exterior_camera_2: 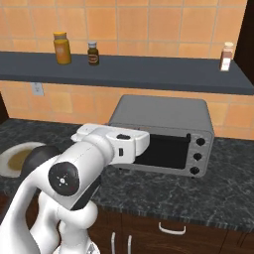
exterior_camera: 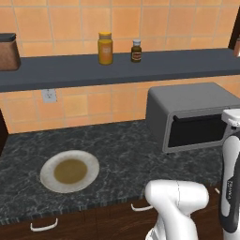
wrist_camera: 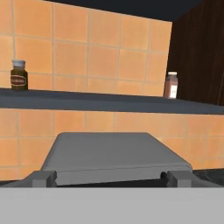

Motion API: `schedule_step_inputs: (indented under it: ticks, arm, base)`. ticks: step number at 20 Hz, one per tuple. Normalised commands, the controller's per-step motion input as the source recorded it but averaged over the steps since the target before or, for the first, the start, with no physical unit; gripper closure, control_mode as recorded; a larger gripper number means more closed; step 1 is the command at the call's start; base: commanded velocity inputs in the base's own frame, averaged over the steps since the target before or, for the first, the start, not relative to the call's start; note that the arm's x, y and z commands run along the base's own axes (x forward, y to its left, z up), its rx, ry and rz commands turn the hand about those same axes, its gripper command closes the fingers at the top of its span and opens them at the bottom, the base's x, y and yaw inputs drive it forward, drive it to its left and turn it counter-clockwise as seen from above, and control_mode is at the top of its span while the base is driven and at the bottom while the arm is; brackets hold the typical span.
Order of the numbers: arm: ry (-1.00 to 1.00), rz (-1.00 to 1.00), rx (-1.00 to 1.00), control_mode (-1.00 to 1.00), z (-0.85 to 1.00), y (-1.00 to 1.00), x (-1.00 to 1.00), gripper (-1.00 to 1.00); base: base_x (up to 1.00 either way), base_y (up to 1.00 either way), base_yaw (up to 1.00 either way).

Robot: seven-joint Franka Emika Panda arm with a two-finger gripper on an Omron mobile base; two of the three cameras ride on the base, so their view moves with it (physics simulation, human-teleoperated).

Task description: Pick up the kebab skewer and baguette bread, and place them inside the toaster oven. Close the toaster oven door and start by setting the timer.

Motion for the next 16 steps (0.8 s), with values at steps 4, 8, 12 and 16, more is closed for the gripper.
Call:
schedule_step_inputs:
  ticks: [4, 8, 12, 16]
  arm:
    - [0.00, 0.00, 0.00, -1.00, -0.30, -0.03, -0.09, -1.00]
    - [0.00, 0.00, 0.01, -1.00, -0.47, -0.28, -0.08, -1.00]
    - [0.00, 0.00, 0.00, -1.00, -0.45, -0.11, 0.00, -1.00]
    - [0.00, 0.00, 0.00, -1.00, -0.34, -0.02, 0.00, -1.00]
  base:
    - [0.00, 0.00, 0.00]
    - [0.00, 0.00, 0.00]
    - [0.00, 0.00, 0.00]
    - [0.00, 0.00, 0.00]
